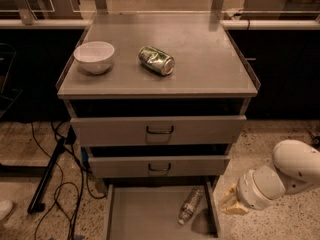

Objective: Place water bottle into bottom drawer

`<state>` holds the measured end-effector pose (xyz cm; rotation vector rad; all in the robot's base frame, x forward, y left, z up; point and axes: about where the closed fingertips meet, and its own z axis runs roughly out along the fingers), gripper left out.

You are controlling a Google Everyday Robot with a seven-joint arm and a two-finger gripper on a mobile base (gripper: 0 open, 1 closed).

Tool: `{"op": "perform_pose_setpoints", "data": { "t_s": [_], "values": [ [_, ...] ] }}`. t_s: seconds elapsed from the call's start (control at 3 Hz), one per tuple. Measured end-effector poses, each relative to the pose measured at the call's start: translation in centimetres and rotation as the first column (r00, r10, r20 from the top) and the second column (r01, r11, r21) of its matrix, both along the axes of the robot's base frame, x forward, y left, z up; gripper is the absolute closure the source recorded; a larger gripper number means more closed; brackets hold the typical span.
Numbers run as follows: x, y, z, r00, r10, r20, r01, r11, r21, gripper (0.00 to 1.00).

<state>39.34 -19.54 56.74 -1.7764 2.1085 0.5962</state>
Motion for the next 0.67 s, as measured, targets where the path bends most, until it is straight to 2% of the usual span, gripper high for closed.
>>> {"op": "perform_pose_setpoints", "data": {
  "t_s": [0.33,0.67],
  "values": [
    [-3.7,-8.3,-1.8,0.9825,-0.171,-0.074,0.168,0.985,-0.041,1.0],
    [-7.1,-15.0,-3.2,0.9375,-0.325,-0.125,0.319,0.946,-0.067,1.0]
  ]
}}
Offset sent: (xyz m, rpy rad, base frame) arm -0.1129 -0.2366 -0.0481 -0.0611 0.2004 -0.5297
